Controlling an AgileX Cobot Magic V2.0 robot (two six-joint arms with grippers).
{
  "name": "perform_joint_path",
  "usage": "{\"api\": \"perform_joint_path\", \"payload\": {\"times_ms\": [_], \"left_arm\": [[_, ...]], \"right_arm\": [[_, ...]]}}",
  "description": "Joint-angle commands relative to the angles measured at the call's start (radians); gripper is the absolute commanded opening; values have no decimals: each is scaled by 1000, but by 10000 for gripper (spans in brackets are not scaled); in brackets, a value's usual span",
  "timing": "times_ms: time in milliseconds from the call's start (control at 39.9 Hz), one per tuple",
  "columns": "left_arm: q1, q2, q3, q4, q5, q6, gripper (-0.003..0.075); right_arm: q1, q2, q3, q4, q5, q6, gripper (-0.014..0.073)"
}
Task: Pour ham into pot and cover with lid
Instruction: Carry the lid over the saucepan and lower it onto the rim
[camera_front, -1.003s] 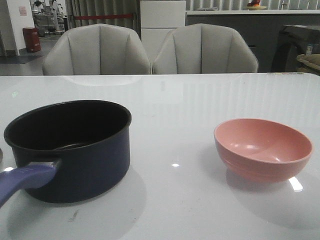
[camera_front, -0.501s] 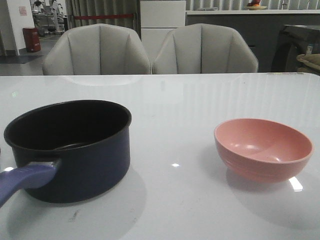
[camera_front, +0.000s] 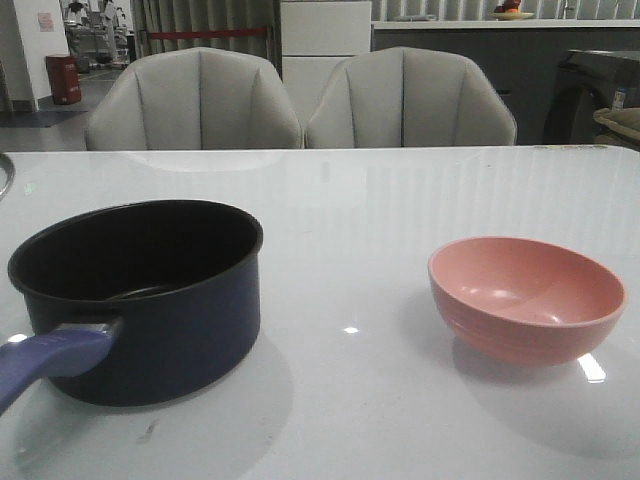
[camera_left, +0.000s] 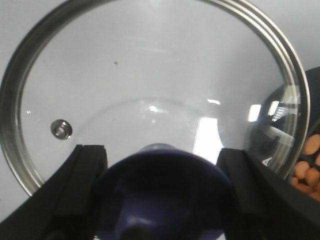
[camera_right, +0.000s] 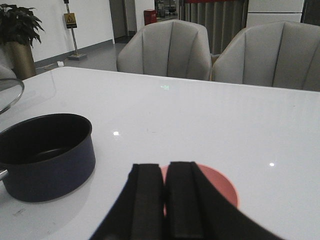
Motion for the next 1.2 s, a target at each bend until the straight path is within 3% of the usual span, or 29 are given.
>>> {"api": "perform_joint_path", "payload": {"times_ms": [0, 527, 853, 1178], "left_arm": [[-45, -62, -70, -46, 53, 19, 227], [-424, -20, -96, -32, 39, 21, 227], [-516, 44, -131, -8, 64, 21, 227], [-518, 44, -132, 12, 64, 21, 228]], "right_arm": [[1, 8, -25, 9, -67, -11, 159], [1, 8, -25, 9, -67, -11, 159], [1, 8, -25, 9, -67, -11, 159], [1, 8, -25, 9, -67, -11, 159]]}}
